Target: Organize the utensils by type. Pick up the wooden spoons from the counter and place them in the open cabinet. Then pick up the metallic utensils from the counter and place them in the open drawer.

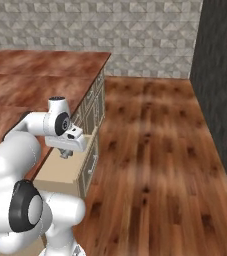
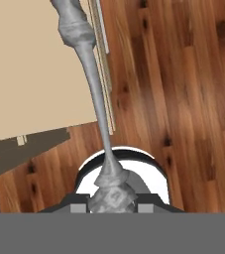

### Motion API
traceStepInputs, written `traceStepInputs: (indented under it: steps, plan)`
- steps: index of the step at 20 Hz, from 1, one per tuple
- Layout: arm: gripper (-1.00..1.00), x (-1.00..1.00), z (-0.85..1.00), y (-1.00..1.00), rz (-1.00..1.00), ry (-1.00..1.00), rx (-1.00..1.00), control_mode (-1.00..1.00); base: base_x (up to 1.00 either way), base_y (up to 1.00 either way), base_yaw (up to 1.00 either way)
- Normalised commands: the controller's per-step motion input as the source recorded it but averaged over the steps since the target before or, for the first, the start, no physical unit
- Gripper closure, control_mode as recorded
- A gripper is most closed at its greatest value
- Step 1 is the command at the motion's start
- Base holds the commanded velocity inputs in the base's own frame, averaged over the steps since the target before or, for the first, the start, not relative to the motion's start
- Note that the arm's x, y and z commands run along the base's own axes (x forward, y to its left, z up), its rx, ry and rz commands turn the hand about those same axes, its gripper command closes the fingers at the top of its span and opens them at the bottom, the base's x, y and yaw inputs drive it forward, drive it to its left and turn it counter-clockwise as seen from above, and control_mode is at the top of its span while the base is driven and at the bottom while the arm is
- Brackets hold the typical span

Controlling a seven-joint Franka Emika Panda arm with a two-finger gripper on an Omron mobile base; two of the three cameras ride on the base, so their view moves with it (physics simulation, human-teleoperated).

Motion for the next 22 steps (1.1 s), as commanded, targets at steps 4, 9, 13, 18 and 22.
traceStepInputs:
  steps: [4,9,13,18,22]
  plan:
    - [1.00,0.00,0.00,0.00,0.00,0.00,0.00,1.00,0.46,-0.06,0.04]
    - [1.00,0.00,0.00,0.00,0.00,0.00,0.00,1.00,0.26,-0.10,0.08]
    - [1.00,0.00,0.00,0.00,0.00,0.00,0.00,1.00,0.01,-0.06,0.00]
    - [1.00,0.02,-0.05,-0.02,0.00,0.00,0.00,-1.00,0.00,0.00,0.00]
    - [1.00,0.25,-0.17,-0.10,0.00,0.00,0.01,-1.00,0.00,0.00,0.00]
